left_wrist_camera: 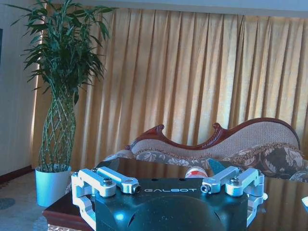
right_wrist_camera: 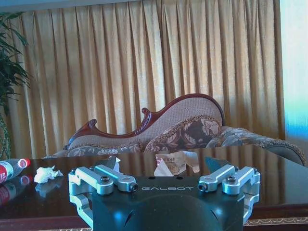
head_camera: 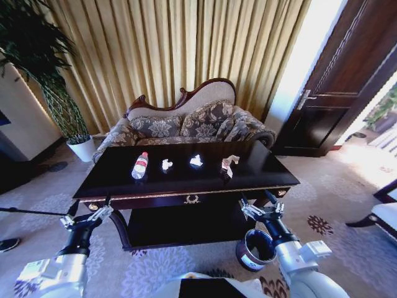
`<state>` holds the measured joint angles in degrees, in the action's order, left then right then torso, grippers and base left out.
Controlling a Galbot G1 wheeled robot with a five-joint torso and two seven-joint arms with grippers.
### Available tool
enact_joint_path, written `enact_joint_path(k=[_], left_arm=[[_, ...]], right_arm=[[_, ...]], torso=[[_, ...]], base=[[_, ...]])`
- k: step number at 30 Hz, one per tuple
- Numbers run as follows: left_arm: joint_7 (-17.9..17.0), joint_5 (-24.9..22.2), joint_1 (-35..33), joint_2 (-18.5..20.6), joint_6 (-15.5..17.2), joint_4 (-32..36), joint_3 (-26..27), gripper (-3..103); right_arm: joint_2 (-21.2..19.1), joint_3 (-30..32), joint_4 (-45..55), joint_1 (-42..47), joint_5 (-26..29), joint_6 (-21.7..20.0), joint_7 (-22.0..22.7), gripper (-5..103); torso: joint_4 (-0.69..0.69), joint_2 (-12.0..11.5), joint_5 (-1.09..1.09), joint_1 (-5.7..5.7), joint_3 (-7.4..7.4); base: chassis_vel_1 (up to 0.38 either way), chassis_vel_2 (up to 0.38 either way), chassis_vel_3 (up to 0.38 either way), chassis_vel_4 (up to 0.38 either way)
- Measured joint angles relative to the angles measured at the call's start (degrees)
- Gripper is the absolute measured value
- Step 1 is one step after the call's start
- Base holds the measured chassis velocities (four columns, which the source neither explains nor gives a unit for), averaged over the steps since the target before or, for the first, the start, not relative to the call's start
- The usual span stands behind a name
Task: Move to the front of the table and place the trash on the table into the trash bin.
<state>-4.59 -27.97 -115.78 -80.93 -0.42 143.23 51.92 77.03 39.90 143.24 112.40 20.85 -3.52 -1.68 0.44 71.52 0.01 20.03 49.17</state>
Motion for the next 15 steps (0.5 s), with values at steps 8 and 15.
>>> enact_joint_path(k=[8, 15], left_arm=[[0.0, 0.0, 0.1, -0.2, -0.4, 0.0, -0.1, 100], [-0.4, 1.0, 0.3, -0.2, -1.9, 0.0, -0.1, 100]], right_arm=[[0.2, 0.0, 0.0, 0.0, -0.1, 0.1, -0.1, 100], [0.3, -0.1, 0.0, 0.0, -0.1, 0.2, -0.7, 100]], torso=[[-0.01, 0.0, 0.0, 0.0, 0.0], [0.0, 0.0, 0.0, 0.0, 0.0]], base=[[0.0, 0.0, 0.0, 0.0], [0.0, 0.0, 0.0, 0.0]])
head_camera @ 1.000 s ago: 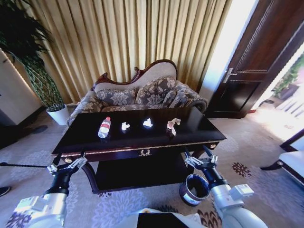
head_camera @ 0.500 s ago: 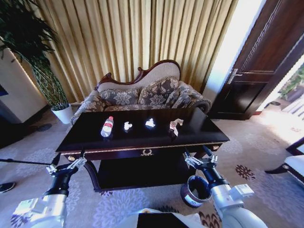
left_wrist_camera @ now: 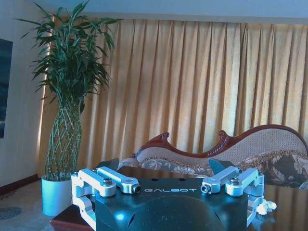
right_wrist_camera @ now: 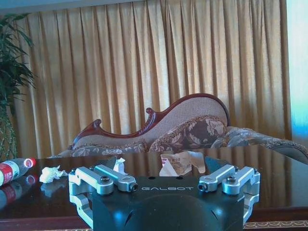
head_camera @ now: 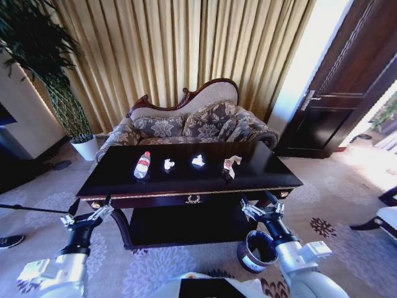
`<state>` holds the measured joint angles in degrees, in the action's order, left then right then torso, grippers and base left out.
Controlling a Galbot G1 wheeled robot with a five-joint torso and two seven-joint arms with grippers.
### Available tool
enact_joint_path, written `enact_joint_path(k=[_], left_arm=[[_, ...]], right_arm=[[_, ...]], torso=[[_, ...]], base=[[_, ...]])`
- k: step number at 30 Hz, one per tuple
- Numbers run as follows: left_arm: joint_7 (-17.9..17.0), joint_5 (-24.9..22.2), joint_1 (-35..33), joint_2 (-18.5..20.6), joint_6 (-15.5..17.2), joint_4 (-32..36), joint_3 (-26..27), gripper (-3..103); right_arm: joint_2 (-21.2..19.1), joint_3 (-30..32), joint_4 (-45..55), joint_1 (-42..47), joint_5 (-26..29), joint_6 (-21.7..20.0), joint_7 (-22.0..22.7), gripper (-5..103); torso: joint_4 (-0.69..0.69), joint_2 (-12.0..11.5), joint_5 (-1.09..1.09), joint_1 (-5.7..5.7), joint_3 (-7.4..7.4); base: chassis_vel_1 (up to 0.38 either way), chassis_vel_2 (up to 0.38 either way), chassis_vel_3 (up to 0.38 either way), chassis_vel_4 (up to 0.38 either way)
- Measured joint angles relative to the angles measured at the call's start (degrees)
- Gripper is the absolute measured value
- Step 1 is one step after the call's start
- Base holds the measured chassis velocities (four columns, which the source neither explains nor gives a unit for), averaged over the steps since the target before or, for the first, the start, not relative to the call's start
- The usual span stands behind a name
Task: Move to the front of the table and place the trash on the table into the trash bin.
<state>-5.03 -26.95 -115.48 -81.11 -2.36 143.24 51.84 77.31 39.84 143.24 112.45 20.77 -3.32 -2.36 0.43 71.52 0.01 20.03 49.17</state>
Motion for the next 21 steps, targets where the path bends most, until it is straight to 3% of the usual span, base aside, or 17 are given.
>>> enact_joint_path(k=[21], left_arm=[[0.0, 1.2, -0.2, -0.7, 0.1, 0.0, -0.2, 100]], right_arm=[[0.1, 0.1, 0.0, -0.1, -0.3, -0.2, -1.3, 100]], torso=[[0.0, 0.0, 0.0, 0.0, 0.0]], base=[[0.0, 0.0, 0.0, 0.0]])
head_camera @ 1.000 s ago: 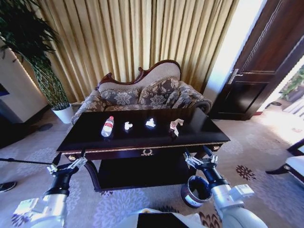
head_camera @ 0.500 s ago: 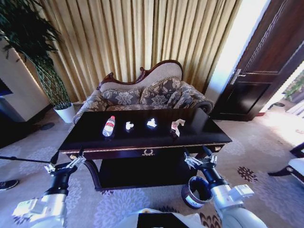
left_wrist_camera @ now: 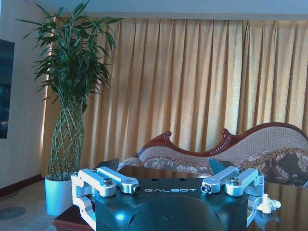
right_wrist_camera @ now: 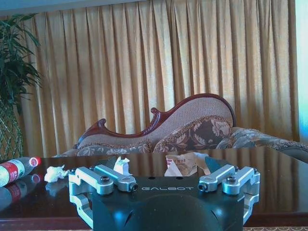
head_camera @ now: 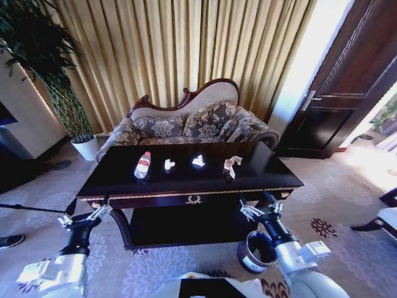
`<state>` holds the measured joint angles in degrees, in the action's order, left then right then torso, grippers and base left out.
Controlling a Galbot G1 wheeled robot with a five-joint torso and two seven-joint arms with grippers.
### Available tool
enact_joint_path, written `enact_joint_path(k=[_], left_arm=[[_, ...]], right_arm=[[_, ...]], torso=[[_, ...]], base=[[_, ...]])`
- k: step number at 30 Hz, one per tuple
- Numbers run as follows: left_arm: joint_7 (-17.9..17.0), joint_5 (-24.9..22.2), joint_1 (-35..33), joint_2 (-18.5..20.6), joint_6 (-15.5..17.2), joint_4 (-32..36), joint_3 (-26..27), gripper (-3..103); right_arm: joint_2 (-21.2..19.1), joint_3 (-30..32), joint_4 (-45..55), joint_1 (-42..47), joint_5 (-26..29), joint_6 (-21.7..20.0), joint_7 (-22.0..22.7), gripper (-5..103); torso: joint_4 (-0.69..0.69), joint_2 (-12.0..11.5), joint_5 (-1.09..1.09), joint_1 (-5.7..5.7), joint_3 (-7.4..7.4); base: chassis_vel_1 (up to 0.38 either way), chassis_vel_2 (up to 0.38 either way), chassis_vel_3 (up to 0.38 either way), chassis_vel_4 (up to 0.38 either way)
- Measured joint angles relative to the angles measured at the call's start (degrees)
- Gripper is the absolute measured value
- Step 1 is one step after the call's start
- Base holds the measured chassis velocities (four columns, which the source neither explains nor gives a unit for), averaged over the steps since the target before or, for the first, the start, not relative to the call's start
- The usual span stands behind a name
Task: Move to the front of the table and place the trash on the table into the trash bin.
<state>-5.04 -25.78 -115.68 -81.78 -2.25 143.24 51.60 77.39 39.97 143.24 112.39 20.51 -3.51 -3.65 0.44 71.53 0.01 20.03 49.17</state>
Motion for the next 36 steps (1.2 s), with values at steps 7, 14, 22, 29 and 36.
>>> enact_joint_path(k=[7, 14, 22, 29, 36], left_arm=[[0.0, 0.0, 0.0, -0.1, 0.0, 0.0, 0.0, 100], [0.0, 0.0, 0.0, -0.2, 0.1, 0.0, 0.0, 100], [0.0, -0.1, -0.1, -0.4, 0.1, 0.0, 0.1, 100], [0.0, -0.1, -0.1, -0.5, 0.1, 0.0, 0.1, 100], [-0.7, -0.6, -0.5, 0.5, 0.2, 0.0, 0.8, 100]], right_arm=[[0.0, -0.1, 0.0, 0.0, -0.2, 0.0, -0.1, 100], [0.1, -0.2, 0.0, 0.1, -0.5, 0.0, -0.6, 100], [0.5, -0.4, 0.0, 0.2, -0.9, 0.0, -1.2, 100], [0.5, -0.4, 0.0, 0.1, -1.1, 0.2, -1.2, 100], [-2.1, -1.5, -0.1, -1.3, 1.2, -2.0, 2.1, 100]], torso=[[0.0, 0.0, 0.0, 0.0, 0.0], [-0.01, 0.0, 0.0, 0.0, 0.0], [0.0, 0.0, 0.0, 0.0, 0.0], [-0.01, 0.0, 0.0, 0.0, 0.0], [0.0, 0.0, 0.0, 0.0, 0.0]], base=[[0.0, 0.0, 0.0, 0.0], [0.0, 0.0, 0.0, 0.0], [-0.005, 0.008, 0.004, -0.005], [-0.049, 0.035, 0.054, -0.034], [-0.01, 0.006, 0.005, -0.008]])
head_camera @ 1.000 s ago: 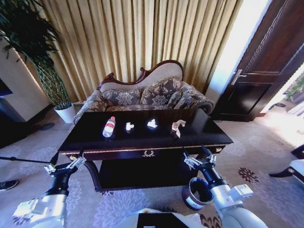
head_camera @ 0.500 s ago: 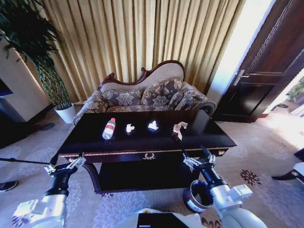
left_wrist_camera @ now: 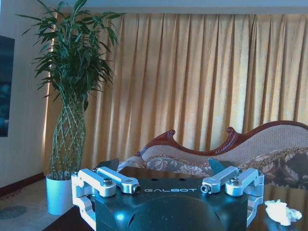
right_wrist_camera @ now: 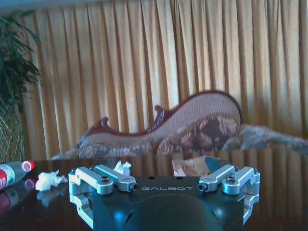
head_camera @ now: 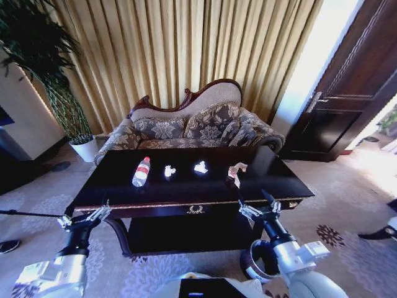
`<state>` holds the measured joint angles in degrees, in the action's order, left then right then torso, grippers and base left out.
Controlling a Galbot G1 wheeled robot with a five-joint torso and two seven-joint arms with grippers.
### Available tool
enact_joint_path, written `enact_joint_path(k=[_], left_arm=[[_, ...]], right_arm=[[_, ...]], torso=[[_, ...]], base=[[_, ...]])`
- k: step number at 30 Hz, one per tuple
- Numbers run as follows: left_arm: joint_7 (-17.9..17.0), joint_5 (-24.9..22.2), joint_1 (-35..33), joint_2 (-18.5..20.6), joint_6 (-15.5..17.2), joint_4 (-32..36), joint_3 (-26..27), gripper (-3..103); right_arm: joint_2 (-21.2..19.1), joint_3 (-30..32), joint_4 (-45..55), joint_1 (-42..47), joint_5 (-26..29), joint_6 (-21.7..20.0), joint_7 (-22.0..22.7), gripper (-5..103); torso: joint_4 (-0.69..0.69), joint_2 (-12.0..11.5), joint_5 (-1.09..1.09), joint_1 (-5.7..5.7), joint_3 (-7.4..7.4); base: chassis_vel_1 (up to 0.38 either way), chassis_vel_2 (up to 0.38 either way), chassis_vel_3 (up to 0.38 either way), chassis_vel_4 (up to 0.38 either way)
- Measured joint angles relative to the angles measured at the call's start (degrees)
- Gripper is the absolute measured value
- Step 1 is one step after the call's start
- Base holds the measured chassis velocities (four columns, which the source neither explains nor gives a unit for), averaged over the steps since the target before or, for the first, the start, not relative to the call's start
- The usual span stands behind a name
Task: Move to the front of the table and place the trash on the table into the trash bin.
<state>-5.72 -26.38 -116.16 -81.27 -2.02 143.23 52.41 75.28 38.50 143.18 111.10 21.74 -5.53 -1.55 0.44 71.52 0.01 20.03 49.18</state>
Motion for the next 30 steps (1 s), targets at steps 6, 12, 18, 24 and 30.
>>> enact_joint_path(k=[6, 12, 18, 24, 30], left_arm=[[-3.4, 0.7, -0.4, 0.9, 2.9, 0.0, 0.0, 100], [-6.2, 1.0, 3.5, 0.9, 6.1, 0.0, 1.1, 100], [-6.8, -0.1, 3.5, 3.4, 8.6, 0.0, 3.9, 100], [-7.3, -1.7, 4.4, 4.0, 11.4, 0.0, 3.6, 100], [-7.1, -2.5, 5.8, 5.3, 12.1, 0.0, 3.0, 100]], right_arm=[[-11.6, 1.4, -0.4, -9.2, 12.0, -9.9, 10.1, 100], [-17.0, 1.2, -3.2, -12.9, 15.6, -12.1, 13.7, 100], [-17.5, -0.5, -4.2, -16.5, 16.1, -15.7, 14.8, 100], [-18.2, -1.2, -5.4, -23.8, 19.2, -24.0, 14.9, 100], [-20.4, -4.7, -10.1, -31.4, 19.8, -26.3, 14.8, 100]], torso=[[-0.05, 0.0, -0.01, -0.01, -0.01], [0.01, 0.0, -0.02, 0.0, 0.0], [0.0, 0.0, 0.0, -0.01, 0.0], [-0.02, 0.0, -0.01, -0.01, 0.0], [-0.01, 0.0, 0.01, 0.0, 0.0]], base=[[0.0, 0.0, 0.0, 0.0], [0.0, 0.0, 0.0, 0.0], [0.0, 0.0, 0.0, 0.0], [0.0, 0.0, 0.0, 0.0], [0.0, 0.0, 0.0, 0.0]])
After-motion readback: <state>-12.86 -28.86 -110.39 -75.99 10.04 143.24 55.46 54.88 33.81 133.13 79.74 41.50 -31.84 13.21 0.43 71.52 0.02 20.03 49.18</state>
